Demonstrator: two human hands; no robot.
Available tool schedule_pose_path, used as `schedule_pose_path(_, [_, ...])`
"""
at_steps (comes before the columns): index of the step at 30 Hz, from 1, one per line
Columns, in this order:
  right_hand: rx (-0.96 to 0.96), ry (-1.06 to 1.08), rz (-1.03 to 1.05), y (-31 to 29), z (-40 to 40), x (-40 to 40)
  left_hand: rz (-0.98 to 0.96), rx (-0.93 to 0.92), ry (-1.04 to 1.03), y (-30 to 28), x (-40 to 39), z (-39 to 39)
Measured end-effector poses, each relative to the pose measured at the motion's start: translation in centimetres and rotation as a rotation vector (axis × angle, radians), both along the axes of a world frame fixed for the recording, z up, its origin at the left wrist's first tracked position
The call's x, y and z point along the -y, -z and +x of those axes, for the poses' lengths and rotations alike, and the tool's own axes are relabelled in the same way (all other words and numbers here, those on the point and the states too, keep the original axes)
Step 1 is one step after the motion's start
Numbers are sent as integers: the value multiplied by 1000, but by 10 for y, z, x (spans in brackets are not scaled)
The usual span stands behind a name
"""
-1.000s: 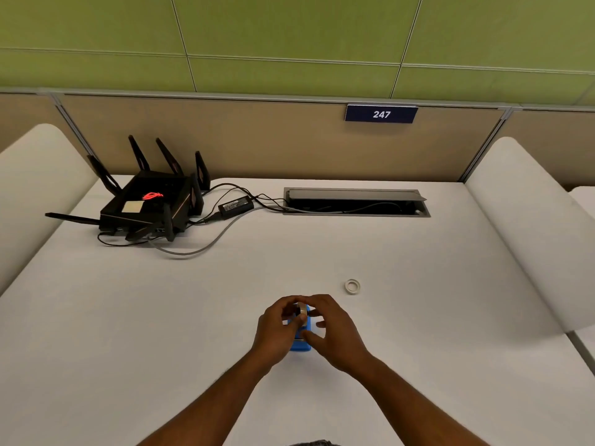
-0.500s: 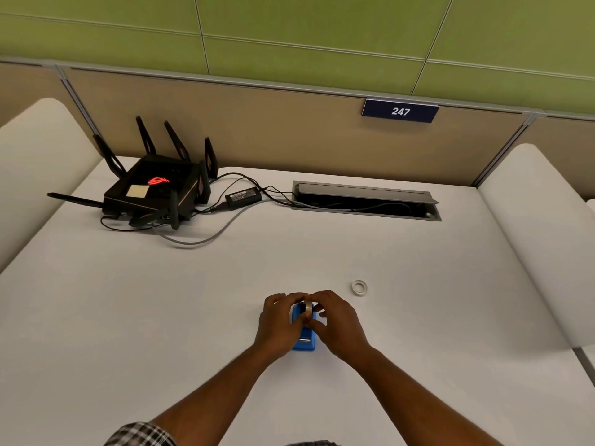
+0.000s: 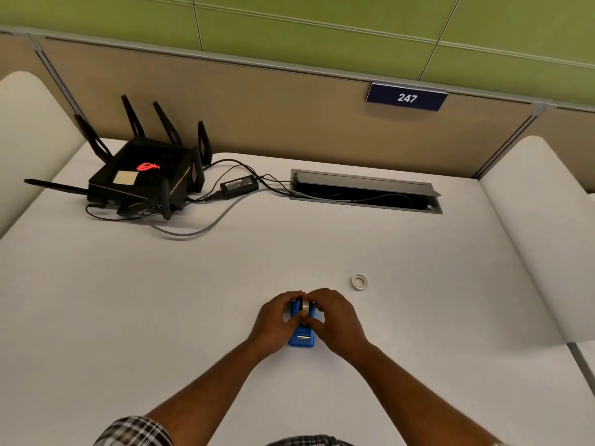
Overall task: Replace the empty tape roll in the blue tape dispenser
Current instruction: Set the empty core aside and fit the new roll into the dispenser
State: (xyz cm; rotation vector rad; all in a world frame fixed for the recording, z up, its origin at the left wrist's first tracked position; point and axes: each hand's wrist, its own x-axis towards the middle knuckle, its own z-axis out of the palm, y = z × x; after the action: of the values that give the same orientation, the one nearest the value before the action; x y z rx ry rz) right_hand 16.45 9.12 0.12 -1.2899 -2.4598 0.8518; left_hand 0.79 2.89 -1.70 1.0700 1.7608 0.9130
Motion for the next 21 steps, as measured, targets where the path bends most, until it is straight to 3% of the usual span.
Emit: schedule_pose_path(21, [42, 47, -62, 6, 5, 4, 0, 88, 34, -3, 3, -5])
